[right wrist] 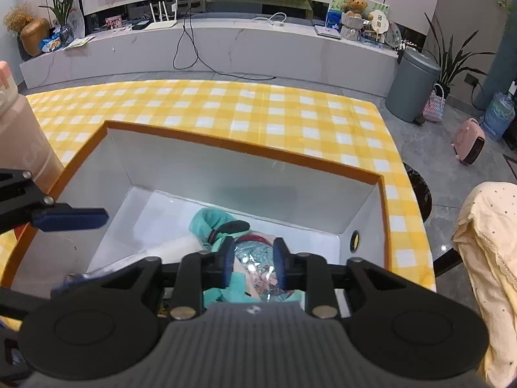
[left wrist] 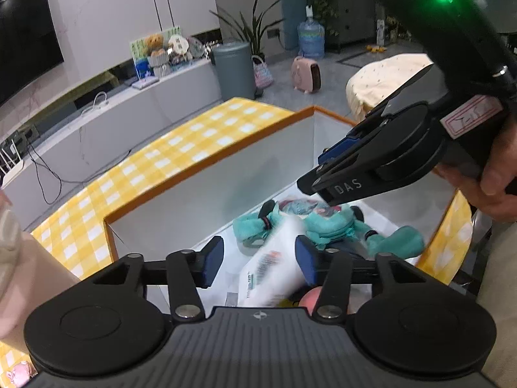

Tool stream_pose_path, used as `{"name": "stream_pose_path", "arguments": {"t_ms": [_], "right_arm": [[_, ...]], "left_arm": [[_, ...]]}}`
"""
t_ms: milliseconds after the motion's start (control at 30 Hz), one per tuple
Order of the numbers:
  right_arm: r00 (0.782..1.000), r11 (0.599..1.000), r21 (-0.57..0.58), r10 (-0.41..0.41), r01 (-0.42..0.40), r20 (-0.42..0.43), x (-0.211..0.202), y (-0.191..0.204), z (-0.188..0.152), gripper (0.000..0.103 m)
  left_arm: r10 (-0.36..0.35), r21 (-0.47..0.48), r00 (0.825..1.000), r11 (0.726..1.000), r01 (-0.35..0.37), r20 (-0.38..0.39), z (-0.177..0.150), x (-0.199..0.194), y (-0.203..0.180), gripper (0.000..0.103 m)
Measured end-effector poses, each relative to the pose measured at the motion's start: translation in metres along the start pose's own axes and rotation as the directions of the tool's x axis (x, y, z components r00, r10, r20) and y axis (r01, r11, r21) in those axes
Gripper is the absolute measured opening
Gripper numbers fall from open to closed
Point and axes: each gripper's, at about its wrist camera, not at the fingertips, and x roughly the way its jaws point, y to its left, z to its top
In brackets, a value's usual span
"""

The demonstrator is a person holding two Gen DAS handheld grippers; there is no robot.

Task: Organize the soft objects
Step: 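Lower both items into the box and open both grippers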

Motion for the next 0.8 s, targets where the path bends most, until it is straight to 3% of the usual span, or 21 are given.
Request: {"name": "stream_pose_path", "arguments": {"t_ms": [200, 367, 600, 800], "right_arm": [[0.999, 1.0, 0.025, -0.015, 0.015, 0.029, -0.021, 0.002, -0.006, 0.049], [0.998, 0.999, 0.026, -0.048, 0.047, 0.051, -0.043, 0.007, -0.014, 0.053], [0.988, 0.997, 0.051, -0.057, 0.05, 0.147, -0.091, 0.023, -0.028, 0.06], [0.972, 0.995, 0.098, -0.048, 0.026, 0.231, -0.131, 0.049, -0.044, 0.063]], "left_arm": [[-0.018, -0.009, 0.999, 1.0, 0.018, 0.036, -0.003, -0.021, -0.003, 0.07], [-0.04, -0.034, 0.997, 0.999, 0.042, 0.07, -0.008, -0.044, -0.003, 0.07], [-0.062, -0.026, 0.987, 0.997, 0.067, 0.151, -0.023, -0.086, -0.007, 0.07], [-0.014, -0.048, 0.981, 0.999, 0.024, 0.191, -0.048, -0.12, 0.0, 0.07]]}}
